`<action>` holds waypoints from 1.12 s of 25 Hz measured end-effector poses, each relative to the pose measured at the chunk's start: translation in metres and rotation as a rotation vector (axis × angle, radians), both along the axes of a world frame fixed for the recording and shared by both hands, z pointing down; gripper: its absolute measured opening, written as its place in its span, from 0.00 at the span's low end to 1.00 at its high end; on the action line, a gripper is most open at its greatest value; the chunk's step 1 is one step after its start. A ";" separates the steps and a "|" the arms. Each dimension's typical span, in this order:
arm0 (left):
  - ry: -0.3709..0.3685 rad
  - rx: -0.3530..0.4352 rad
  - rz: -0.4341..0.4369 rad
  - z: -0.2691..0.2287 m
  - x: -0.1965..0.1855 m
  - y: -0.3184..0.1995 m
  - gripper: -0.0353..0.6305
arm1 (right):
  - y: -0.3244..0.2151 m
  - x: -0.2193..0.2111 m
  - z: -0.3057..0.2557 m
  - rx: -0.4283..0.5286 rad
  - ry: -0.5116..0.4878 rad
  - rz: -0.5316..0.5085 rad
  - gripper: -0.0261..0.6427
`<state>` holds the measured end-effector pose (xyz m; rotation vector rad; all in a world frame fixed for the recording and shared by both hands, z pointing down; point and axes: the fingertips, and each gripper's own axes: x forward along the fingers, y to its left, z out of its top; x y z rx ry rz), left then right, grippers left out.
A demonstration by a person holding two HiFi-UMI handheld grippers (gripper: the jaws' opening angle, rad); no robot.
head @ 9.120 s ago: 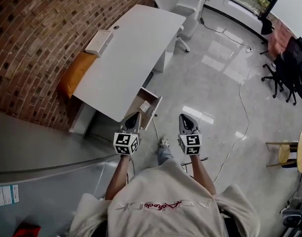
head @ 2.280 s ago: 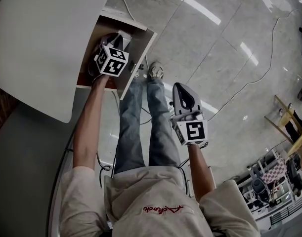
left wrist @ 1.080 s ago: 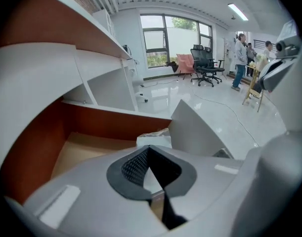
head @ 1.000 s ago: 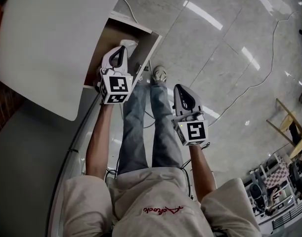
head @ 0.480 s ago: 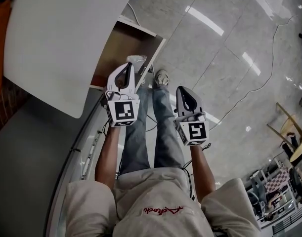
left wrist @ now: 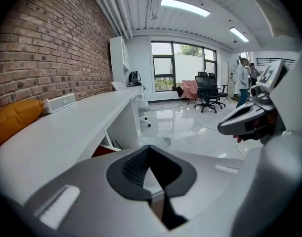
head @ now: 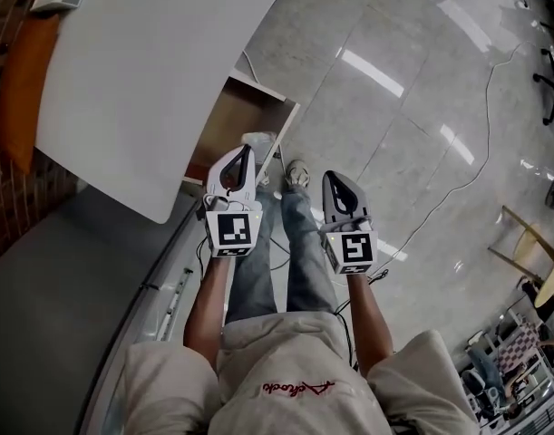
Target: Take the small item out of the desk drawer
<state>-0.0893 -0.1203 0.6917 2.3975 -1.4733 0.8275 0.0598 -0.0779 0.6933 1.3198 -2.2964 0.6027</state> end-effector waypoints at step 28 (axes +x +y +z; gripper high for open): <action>0.086 0.196 -0.026 -0.212 0.001 -0.044 0.06 | -0.069 0.024 -0.221 0.298 0.026 0.088 0.06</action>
